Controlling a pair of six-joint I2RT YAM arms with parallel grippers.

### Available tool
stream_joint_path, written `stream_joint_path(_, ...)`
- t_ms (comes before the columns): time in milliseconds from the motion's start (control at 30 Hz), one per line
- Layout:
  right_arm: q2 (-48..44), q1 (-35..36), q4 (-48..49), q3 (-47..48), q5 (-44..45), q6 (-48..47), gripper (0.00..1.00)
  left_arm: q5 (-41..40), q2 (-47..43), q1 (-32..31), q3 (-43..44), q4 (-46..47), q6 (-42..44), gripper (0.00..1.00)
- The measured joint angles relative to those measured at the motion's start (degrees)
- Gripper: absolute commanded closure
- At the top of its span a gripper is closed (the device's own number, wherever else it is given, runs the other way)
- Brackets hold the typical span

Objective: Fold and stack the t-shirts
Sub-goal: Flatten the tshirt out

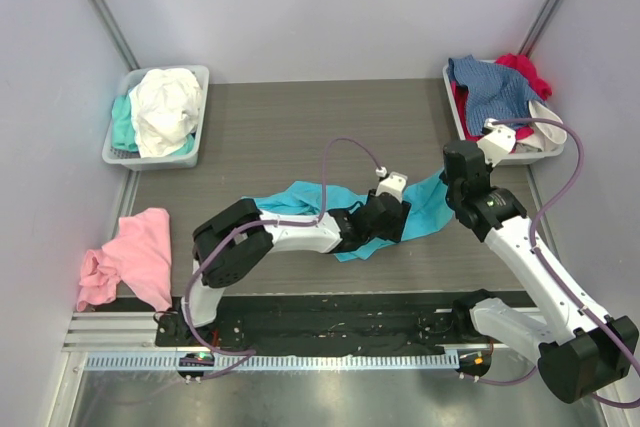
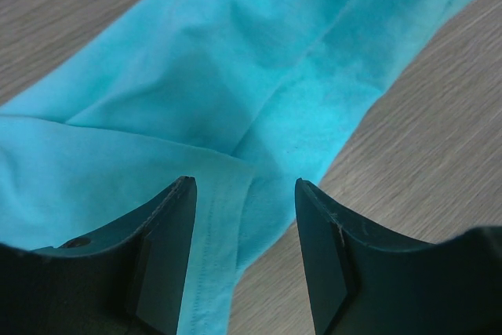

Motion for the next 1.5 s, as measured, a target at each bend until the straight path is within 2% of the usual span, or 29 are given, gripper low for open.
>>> stream_joint_path(967,0.0,-0.7,-0.2,-0.4,0.0,0.0,0.99,-3.7,3.8,-1.9,3.7,-4.4,2.6,0.43)
stream_joint_path(1200,0.0,-0.8,-0.2,-0.4,0.0,-0.1,0.99,-4.7,4.3,-1.9,3.8,-4.4,2.8,0.48)
stream_joint_path(1500,0.0,-0.9,-0.3,-0.6,0.0,-0.1,0.99,-5.9,6.1,-1.9,4.8,-4.3,2.7,0.48)
